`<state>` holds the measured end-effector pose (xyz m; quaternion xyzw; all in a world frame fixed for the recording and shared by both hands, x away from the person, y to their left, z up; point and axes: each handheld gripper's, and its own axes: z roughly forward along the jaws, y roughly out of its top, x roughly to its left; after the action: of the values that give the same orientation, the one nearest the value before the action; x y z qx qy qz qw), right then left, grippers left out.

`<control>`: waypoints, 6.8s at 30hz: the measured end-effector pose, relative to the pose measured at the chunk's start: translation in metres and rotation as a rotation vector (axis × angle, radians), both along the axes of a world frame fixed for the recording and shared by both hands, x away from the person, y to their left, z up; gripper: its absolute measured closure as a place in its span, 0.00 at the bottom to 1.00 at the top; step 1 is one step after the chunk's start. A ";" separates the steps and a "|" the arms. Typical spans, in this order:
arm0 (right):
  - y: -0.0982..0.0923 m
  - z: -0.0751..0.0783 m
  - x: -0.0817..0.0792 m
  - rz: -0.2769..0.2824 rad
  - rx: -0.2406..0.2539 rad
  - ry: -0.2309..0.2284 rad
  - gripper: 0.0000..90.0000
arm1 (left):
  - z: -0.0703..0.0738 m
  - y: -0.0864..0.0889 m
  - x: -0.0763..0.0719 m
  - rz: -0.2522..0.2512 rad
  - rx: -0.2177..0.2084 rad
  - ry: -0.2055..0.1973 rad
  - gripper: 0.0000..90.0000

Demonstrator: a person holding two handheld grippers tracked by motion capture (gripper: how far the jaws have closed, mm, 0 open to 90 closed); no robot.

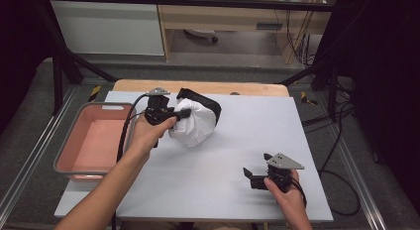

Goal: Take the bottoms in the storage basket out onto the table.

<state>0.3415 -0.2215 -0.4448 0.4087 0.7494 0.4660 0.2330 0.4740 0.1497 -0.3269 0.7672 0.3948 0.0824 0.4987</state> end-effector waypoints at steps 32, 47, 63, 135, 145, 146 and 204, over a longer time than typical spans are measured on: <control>0.000 0.000 0.000 0.001 -0.004 0.003 0.07 | -0.020 -0.011 -0.003 -0.024 0.024 0.031 0.81; 0.000 0.000 0.000 0.005 -0.007 0.003 0.07 | -0.037 -0.021 -0.007 -0.044 0.061 0.056 0.81; 0.001 -0.001 0.000 0.003 -0.006 0.004 0.07 | -0.049 -0.027 -0.010 -0.058 0.082 0.067 0.80; 0.001 -0.001 0.000 0.004 -0.002 0.015 0.06 | -0.075 -0.033 -0.019 -0.071 0.084 0.107 0.78; 0.002 -0.001 0.000 0.006 0.001 0.019 0.06 | -0.078 -0.033 -0.020 -0.075 0.085 0.112 0.77; 0.002 -0.001 0.000 0.007 -0.001 0.020 0.06 | -0.078 -0.033 -0.019 -0.077 0.088 0.110 0.77; 0.002 -0.002 0.001 0.011 -0.011 0.017 0.06 | -0.096 -0.030 -0.025 -0.036 0.116 0.088 0.55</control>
<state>0.3420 -0.2193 -0.4465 0.4074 0.7560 0.4597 0.2261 0.4495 0.1196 -0.4231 0.8046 0.3971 0.0624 0.4370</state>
